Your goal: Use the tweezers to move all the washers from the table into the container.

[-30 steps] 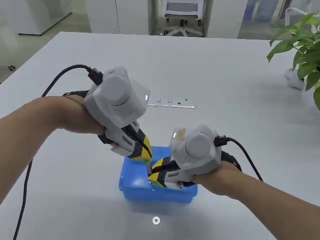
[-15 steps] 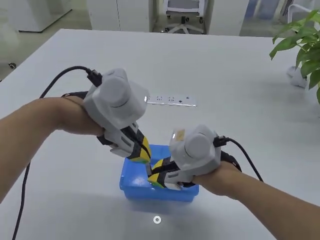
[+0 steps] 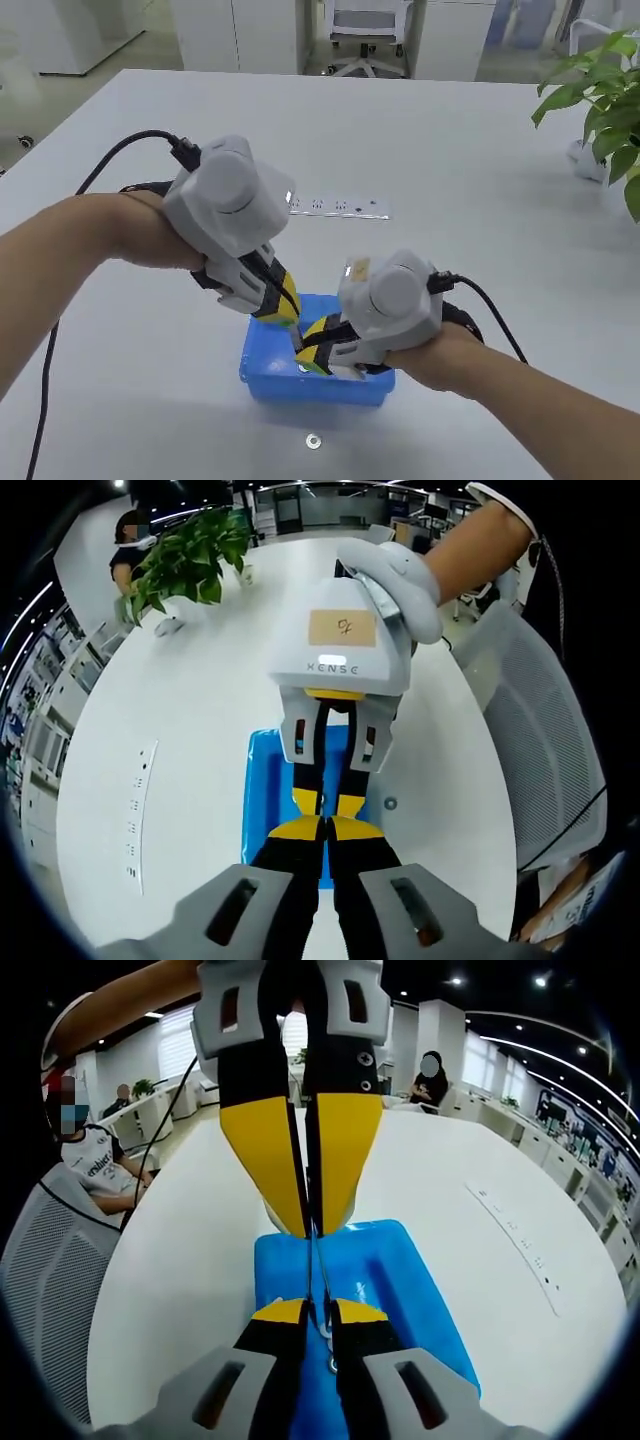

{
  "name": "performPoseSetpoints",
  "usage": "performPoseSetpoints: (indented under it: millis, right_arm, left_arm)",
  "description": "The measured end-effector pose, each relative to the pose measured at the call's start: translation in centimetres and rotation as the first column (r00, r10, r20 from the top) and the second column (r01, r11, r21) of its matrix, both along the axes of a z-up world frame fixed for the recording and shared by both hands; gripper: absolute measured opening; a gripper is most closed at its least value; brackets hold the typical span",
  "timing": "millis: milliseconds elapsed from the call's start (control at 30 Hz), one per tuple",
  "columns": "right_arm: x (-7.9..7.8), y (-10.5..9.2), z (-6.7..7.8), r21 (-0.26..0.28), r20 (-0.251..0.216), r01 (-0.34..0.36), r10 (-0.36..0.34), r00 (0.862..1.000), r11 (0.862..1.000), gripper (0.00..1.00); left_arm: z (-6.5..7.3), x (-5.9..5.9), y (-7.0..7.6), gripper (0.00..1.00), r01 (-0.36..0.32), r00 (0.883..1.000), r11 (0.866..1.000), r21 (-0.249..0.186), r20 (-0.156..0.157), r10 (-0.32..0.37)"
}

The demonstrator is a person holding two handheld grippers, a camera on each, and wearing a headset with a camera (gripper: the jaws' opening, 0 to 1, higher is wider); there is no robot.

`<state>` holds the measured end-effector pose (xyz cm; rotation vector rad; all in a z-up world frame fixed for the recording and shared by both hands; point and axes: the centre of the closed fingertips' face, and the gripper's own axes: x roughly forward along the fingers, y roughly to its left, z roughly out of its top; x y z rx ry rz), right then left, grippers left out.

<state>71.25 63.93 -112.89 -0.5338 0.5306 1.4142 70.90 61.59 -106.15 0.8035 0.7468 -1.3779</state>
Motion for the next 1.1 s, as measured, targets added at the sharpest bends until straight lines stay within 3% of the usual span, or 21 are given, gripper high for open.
performPoseSetpoints:
  millis: [467,600,1100]
  right_arm:
    - [-0.8,-0.2,3.1,0.037,0.043,0.021,-0.023,0.999,0.999,0.11]
    - [-1.5,-0.2,3.5,0.040,0.045,0.014,-0.016,0.999,0.999,0.11]
    - [-2.7,-0.2,4.8,0.046,0.074,0.014,-0.018,0.997,0.999,0.11]
  left_arm:
    - [2.2,-1.4,-0.4,0.05,0.016,0.999,1.000,0.012,0.033,-0.016]
    - [2.6,-2.0,-0.5,0.05,0.018,1.000,1.000,0.008,0.025,-0.019]
    - [3.9,-3.3,-0.7,0.05,0.019,0.999,1.000,0.008,0.048,-0.019]
